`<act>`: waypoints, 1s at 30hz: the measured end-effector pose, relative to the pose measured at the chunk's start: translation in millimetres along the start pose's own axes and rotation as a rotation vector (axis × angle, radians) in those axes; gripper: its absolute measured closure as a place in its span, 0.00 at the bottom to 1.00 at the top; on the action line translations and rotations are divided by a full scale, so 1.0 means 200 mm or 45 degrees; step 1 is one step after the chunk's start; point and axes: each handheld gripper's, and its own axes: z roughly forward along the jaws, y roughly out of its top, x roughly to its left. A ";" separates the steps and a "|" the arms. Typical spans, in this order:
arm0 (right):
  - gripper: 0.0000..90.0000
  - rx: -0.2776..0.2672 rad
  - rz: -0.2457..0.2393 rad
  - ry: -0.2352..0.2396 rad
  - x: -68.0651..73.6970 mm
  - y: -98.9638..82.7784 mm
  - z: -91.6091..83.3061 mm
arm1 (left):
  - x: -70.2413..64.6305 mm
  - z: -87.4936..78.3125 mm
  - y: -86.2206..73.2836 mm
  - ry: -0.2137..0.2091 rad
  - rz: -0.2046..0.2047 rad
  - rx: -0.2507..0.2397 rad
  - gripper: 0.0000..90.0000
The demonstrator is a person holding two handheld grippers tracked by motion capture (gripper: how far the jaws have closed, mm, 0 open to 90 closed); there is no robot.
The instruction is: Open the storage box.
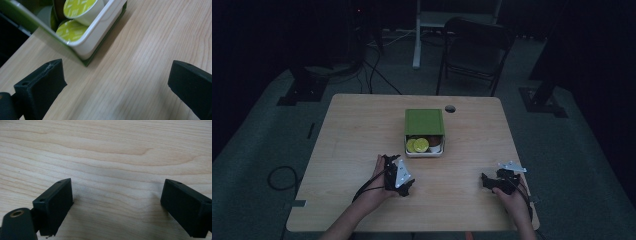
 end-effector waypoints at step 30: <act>0.11 -0.001 0.000 0.001 0.00 0.00 0.00 | -0.09 0.17 0.18 0.092 0.292 -0.076 0.13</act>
